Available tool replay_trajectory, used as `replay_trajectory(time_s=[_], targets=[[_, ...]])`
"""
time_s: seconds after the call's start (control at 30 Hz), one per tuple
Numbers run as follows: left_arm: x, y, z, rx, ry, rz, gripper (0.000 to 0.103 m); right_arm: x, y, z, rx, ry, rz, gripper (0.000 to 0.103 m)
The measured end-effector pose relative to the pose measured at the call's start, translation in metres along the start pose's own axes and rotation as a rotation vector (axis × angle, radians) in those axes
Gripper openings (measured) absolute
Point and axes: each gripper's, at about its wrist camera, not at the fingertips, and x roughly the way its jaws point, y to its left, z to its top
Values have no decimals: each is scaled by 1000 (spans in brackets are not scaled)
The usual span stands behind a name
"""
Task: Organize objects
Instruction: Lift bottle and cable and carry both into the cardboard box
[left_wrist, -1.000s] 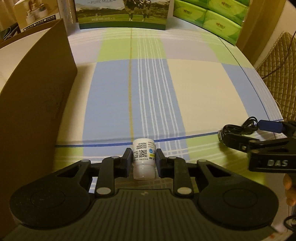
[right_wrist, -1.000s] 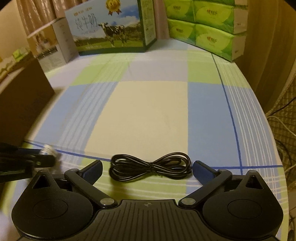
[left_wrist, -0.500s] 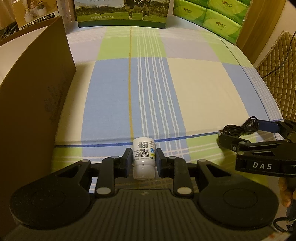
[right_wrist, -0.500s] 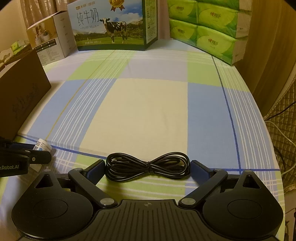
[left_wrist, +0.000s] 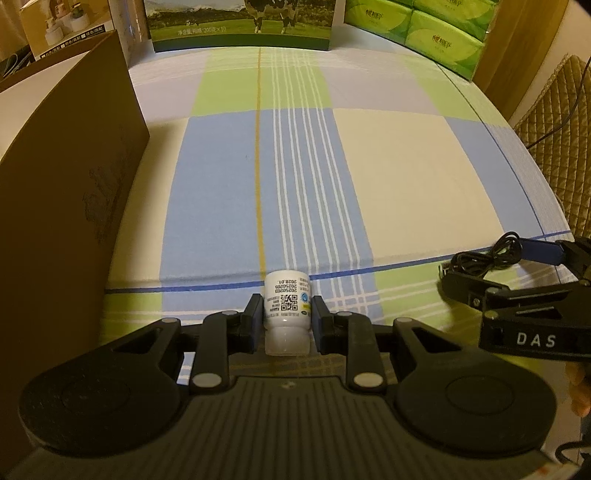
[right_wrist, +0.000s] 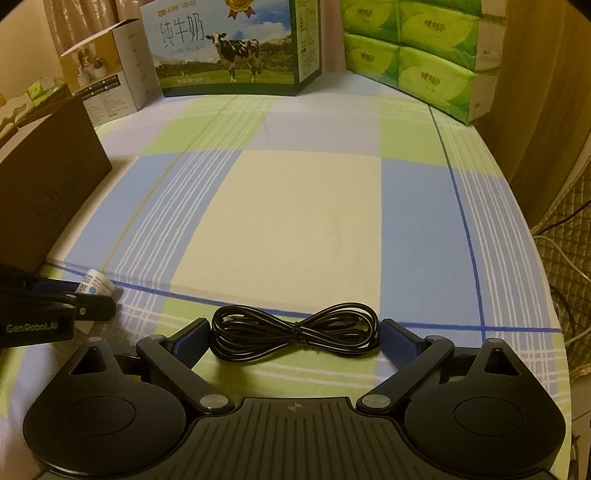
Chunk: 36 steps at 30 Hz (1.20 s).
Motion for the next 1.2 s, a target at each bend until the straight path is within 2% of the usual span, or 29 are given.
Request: replay_trajectory(time_s=[0.47,0.83,1.2], targets=[[-30,-3,-9,-11,-10,-9,23,-34,5,-5,9,-23,45,94],[-73,2,-19,-28,-67,-10,23,-70,21,-6,-30,-64,109,94],[-128,13,-38,-59,-143,-16,23,-112,53,-9,-96,-111,189,94]])
